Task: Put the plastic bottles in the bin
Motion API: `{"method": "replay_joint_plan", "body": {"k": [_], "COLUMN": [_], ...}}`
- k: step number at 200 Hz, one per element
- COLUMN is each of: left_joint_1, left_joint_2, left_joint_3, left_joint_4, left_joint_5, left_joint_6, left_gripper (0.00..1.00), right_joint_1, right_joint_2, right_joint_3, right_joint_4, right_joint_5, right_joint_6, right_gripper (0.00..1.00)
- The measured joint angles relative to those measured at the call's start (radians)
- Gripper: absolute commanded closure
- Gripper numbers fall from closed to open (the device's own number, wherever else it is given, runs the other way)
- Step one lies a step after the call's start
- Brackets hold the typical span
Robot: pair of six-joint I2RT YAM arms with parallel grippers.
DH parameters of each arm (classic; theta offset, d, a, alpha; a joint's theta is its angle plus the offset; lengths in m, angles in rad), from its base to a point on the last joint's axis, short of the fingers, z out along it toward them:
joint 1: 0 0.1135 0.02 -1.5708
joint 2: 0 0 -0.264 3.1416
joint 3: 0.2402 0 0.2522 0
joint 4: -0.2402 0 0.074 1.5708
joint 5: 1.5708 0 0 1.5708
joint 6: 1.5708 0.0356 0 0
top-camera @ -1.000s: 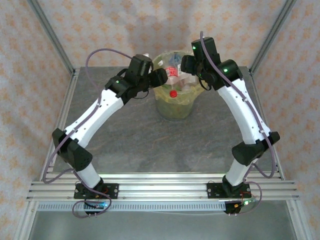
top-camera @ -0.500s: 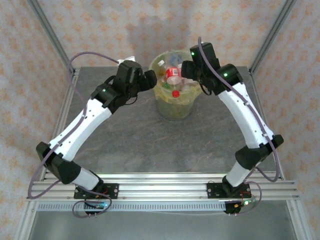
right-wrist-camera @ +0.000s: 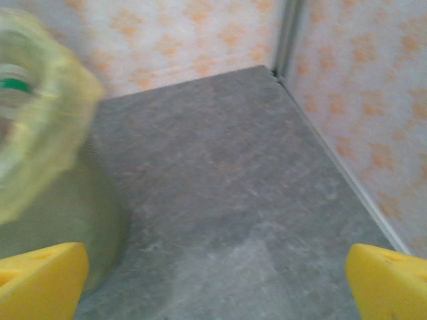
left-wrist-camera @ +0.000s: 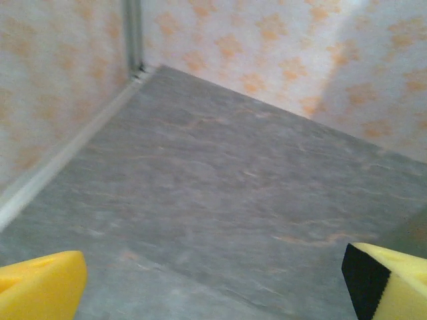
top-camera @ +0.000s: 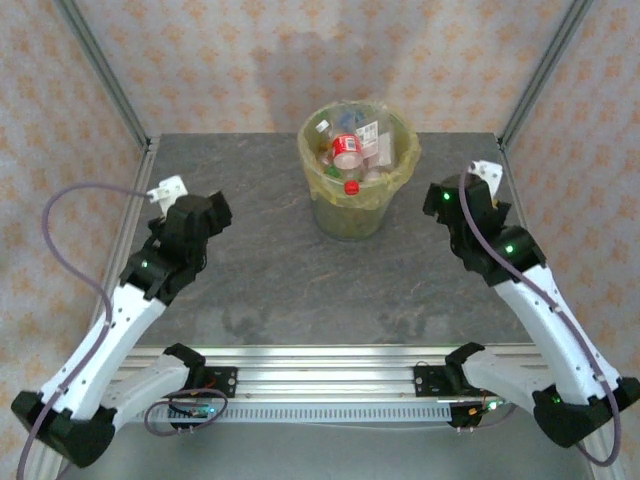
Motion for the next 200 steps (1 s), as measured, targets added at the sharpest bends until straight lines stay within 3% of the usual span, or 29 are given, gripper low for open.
{"method": "replay_joint_plan", "body": {"k": [48,86,135,200], "left_joint_1": [0.008,0.052,0.14,0.246], "left_joint_2": [-0.159,-0.031,0.111,0.232], "left_joint_3": [-0.327,-0.446,-0.544,-0.653], "left_joint_4": [0.282,0.54,0.776,1.039], "left_joint_5": [-0.086,-0.054,0.045,0.167], "left_joint_6": [0.184,0.31,0.375,0.397], "left_gripper": [0.0,0.0,0.0,0.0], "right_joint_1": [-0.079,-0.116,-0.145,-0.258], "right_joint_2": [-0.033,-0.107,-0.138,-0.108], "right_joint_3": [-0.288,-0.554,-0.815,-0.971], "right_joint_4": [0.152,0.451,0.844,1.155], "right_joint_5": [0.101,0.119,0.103,-0.038], "right_joint_6": [0.009,-0.115,-0.283,-0.323], "right_gripper": [0.01,0.01,0.01,0.01]}}
